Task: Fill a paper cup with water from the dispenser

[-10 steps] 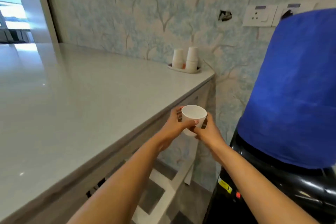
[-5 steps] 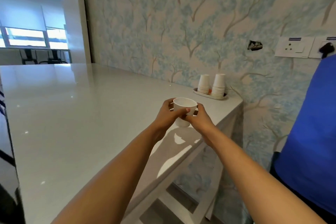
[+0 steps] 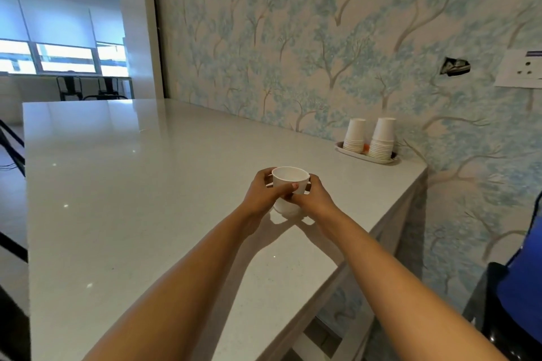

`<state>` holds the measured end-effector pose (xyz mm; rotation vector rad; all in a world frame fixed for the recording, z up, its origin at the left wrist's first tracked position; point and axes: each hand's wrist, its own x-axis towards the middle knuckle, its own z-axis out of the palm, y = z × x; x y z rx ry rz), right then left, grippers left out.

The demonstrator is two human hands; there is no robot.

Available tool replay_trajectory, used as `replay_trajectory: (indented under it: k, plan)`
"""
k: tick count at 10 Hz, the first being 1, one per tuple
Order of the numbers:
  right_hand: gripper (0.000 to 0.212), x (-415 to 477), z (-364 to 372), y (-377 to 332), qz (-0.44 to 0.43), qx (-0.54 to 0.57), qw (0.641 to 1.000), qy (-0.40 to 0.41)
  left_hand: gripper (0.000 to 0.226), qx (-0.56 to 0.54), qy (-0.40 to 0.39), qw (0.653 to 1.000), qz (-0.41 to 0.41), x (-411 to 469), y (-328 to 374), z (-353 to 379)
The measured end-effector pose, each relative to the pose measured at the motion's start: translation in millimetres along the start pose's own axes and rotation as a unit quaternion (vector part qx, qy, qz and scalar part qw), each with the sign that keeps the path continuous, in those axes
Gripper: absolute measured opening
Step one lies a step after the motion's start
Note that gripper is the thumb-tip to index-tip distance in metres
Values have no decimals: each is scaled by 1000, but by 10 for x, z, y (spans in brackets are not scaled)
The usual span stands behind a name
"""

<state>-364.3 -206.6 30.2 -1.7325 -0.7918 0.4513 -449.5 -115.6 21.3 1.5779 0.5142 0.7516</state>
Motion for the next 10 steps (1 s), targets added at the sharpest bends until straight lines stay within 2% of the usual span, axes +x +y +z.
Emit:
replay_trajectory:
  k: [3, 6, 10]
  plan:
    - [66, -45, 47, 42, 8, 49, 999, -17, 67, 23, -12, 1000, 1, -30, -79, -108]
    - [61, -122, 37, 65, -2, 19, 1000, 14, 59, -1, -7, 1000, -5, -172, -57, -140]
    - [50, -488, -38, -9, 30, 23, 999, -22, 56, 140, 6, 990, 15, -526, 41, -53]
